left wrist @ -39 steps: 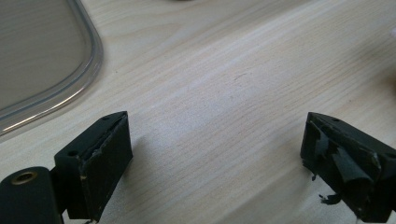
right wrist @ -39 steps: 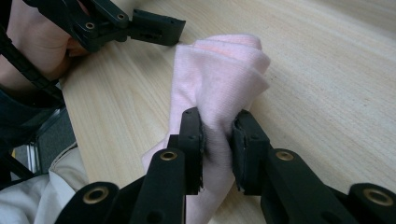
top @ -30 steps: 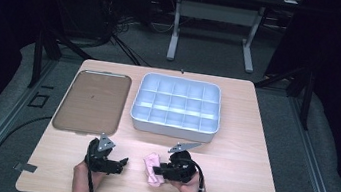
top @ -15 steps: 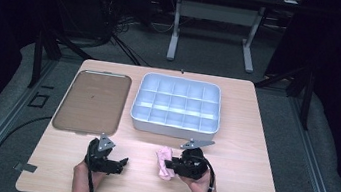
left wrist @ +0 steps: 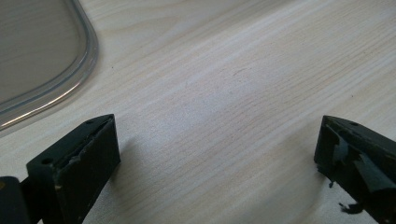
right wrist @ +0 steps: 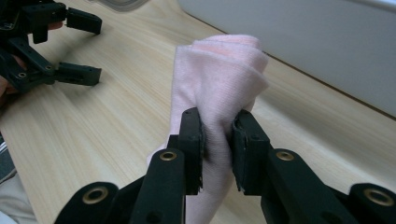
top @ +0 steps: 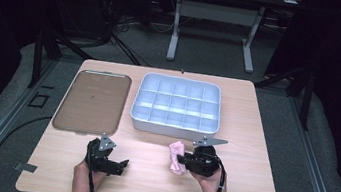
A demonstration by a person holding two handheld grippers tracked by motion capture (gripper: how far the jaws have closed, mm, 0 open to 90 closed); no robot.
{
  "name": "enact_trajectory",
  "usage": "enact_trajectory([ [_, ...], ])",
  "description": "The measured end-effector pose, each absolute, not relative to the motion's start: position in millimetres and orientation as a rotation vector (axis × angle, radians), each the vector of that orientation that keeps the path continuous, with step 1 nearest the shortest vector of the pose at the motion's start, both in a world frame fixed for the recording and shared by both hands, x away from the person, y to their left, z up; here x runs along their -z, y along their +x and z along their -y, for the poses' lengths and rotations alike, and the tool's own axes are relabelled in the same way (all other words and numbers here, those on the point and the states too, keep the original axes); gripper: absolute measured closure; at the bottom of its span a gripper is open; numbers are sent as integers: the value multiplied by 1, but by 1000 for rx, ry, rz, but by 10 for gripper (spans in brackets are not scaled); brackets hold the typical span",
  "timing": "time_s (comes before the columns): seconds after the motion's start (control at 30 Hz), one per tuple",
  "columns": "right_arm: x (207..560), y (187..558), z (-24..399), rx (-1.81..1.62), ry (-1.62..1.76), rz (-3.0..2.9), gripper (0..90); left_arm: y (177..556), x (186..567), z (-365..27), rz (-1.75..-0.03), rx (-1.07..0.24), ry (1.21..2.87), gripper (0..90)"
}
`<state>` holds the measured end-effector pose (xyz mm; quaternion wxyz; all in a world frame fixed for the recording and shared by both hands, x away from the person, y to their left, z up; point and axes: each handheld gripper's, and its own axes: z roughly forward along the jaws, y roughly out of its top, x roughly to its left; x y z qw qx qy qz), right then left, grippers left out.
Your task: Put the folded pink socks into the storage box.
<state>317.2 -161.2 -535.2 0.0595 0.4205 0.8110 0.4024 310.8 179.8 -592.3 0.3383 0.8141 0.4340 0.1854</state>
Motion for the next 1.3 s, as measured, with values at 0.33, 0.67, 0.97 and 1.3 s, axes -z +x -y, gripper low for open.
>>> enact_trajectory([
  [0.33, 529, 319, 176, -1211, 1290, -2407, 755, 310, 592, -180, -1132, -482, 2119, 4],
  [0.67, 520, 319, 186, -1192, 1302, -2380, 755, 310, 592, -180, -1134, -482, 2118, 5],
  [0.97, 509, 319, 197, -1190, 1306, -2334, 754, 311, 592, -180, -1134, -482, 2117, 5],
  [1.3, 492, 320, 205, -1219, 1290, -2279, 754, 310, 592, -180, -1135, -482, 2117, 5],
])
